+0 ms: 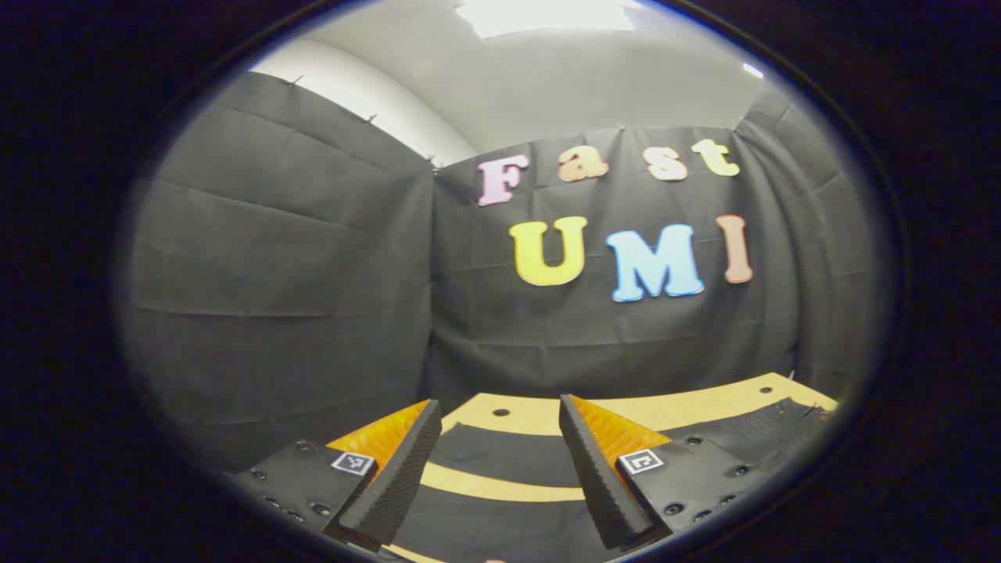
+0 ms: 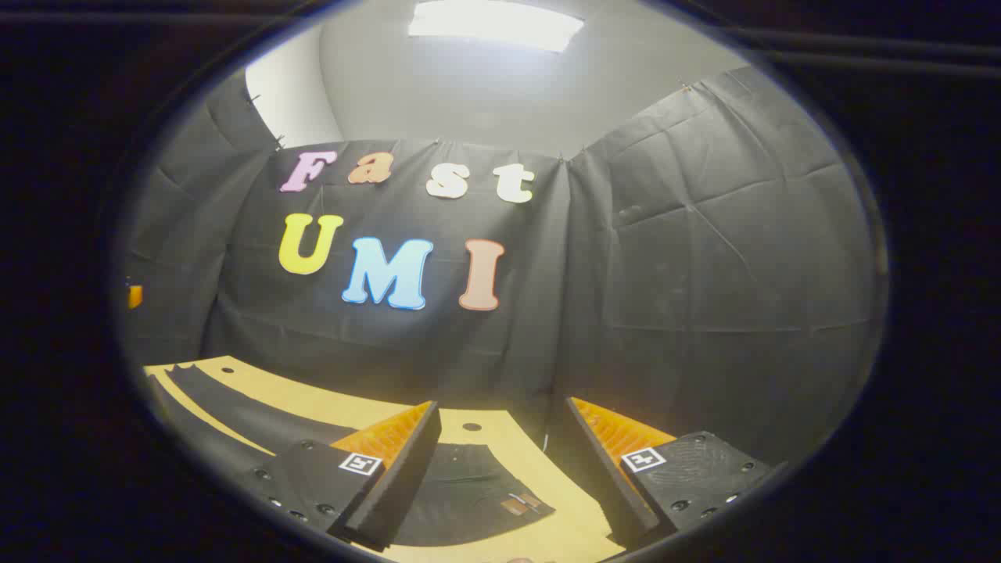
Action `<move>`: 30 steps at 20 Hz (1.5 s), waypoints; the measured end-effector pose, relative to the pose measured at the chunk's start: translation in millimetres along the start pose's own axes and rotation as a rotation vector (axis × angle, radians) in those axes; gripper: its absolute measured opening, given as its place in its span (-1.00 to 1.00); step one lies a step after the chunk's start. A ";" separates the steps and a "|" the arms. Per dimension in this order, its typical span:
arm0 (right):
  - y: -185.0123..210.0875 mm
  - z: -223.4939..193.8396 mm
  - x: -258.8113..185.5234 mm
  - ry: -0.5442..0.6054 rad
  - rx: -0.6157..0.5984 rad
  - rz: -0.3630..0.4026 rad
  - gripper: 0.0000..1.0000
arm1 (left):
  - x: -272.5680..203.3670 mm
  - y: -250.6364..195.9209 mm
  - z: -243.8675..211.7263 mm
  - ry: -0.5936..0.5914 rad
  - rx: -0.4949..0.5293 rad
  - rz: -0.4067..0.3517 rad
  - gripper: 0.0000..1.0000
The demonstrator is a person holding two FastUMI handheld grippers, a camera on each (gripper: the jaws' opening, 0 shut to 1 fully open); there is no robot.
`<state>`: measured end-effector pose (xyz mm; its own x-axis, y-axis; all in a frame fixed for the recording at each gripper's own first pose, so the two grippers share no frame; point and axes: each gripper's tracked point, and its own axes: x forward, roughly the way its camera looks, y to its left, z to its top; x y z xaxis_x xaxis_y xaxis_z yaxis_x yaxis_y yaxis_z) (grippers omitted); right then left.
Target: Grasp the waist and the cuffs of the jeans and fold them to make the two legs overlap; first hold the waist and fold one-third of the jeans toward the cuffs, then hold the cuffs and fold the remaining one-third in the same direction to finish folding.
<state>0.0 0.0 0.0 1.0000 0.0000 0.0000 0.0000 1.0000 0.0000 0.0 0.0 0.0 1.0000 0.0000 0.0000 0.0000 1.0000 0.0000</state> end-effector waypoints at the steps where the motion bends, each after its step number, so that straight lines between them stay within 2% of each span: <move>1: 2.0 -2.3 3.5 0.008 0.011 -0.005 0.89 | -2.6 20.5 2.7 0.002 0.002 0.034 0.94; 3: 8.8 -7.2 11.4 0.032 -0.006 -0.017 0.89 | -1.3 39.0 -3.0 0.021 -0.005 0.071 0.94; 4: 13.8 -10.1 15.8 0.050 -0.022 -0.023 0.89 | 3.7 44.7 -9.5 0.032 -0.002 0.071 0.87; 5: 17.7 -1.9 18.5 0.041 -0.012 -0.049 0.89 | 11.7 44.2 -8.4 0.026 0.009 0.050 0.94; 7: 26.2 -6.5 19.0 0.046 -0.010 -0.104 0.89 | 14.9 38.6 -4.6 0.019 0.019 0.001 0.94; 10: 38.9 -9.5 20.8 0.048 0.006 -0.122 0.87 | 22.5 28.0 0.7 0.013 0.075 -0.049 0.94; 13: 31.7 -18.9 27.2 0.066 0.031 -0.163 0.89 | 46.4 0.4 11.6 0.009 0.053 -0.078 0.94; 19: 36.3 -25.6 30.9 0.115 -0.004 -0.133 0.89 | 36.5 6.2 -10.3 0.078 0.014 -0.068 0.94; 20: 41.2 -31.2 31.5 0.147 0.016 -0.117 0.89 | 40.7 5.0 -34.1 0.156 -0.027 -0.070 0.99; 22: 46.9 -49.1 33.1 0.217 0.059 -0.097 0.89 | 39.7 8.7 -65.8 0.261 -0.080 -0.048 0.94; 25: 53.3 -73.0 35.8 0.311 0.129 -0.082 0.89 | 33.8 28.6 -119.5 0.438 -0.215 0.025 0.94; 28: 58.2 -113.6 34.5 0.484 0.270 -0.081 0.89 | 22.4 56.5 -177.9 0.639 -0.458 0.161 0.94; 30: 59.6 -133.8 34.2 0.579 0.365 -0.101 0.87 | 17.8 76.8 -209.6 0.723 -0.565 0.248 0.94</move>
<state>34.2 59.6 -133.8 0.8343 0.0087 -0.5512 0.1944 0.9310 0.3090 17.8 76.8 -209.6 0.7291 0.0225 -0.6841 -0.4015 0.8235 -0.4008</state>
